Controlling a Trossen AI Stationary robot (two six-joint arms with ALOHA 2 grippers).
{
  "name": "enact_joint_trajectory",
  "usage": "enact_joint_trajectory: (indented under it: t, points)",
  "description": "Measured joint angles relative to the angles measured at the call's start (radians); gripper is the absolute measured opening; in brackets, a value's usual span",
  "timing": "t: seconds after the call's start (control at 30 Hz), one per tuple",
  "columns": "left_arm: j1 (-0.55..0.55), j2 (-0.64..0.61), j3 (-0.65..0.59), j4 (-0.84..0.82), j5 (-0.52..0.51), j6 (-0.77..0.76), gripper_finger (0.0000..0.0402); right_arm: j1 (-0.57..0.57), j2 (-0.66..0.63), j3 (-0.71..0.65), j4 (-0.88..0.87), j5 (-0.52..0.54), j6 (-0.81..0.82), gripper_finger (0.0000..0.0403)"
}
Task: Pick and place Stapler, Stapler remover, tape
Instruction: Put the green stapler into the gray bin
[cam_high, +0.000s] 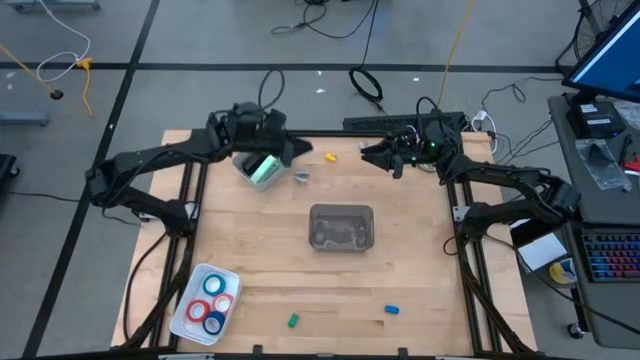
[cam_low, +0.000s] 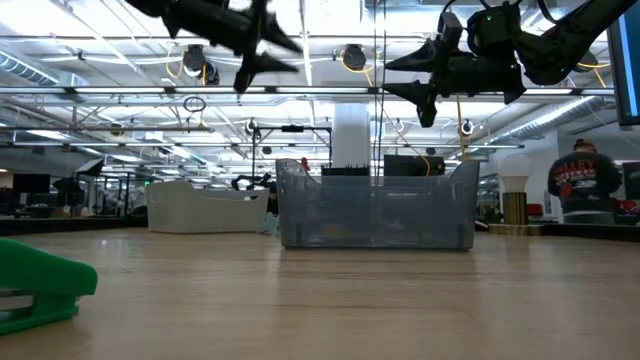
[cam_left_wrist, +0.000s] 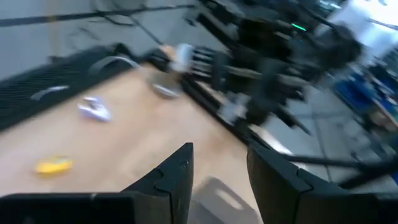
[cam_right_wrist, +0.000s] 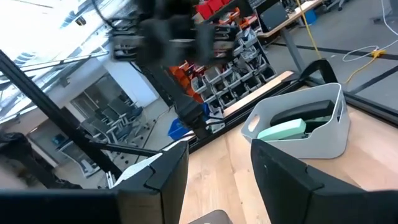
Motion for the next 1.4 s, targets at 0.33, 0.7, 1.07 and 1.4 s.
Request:
enact_joint_trajectory:
  t: [0.33,0.7,1.07,1.4]
  points:
    - [-0.355,-0.012,0.0,-0.105,-0.203,-0.089,0.0137,0.0,0.0,0.0,-0.015,-0.076,-0.007,0.0167]
    - [-0.684,0.037,-0.001,-0.205,-0.347,-0.567,0.0097,0.0,0.0,0.0,-0.032,-0.128,0.0,0.0167]
    - [-0.902,0.262,0.0,-0.123,-0.144,-1.231,0.0092,0.0,0.0,0.0,-0.037,-0.153,-0.006,0.0167]
    - [-1.029,0.349,-0.001,-0.139,-0.129,-1.522,0.0092,0.001,0.0,0.0,-0.037,-0.154,-0.011,0.0167]
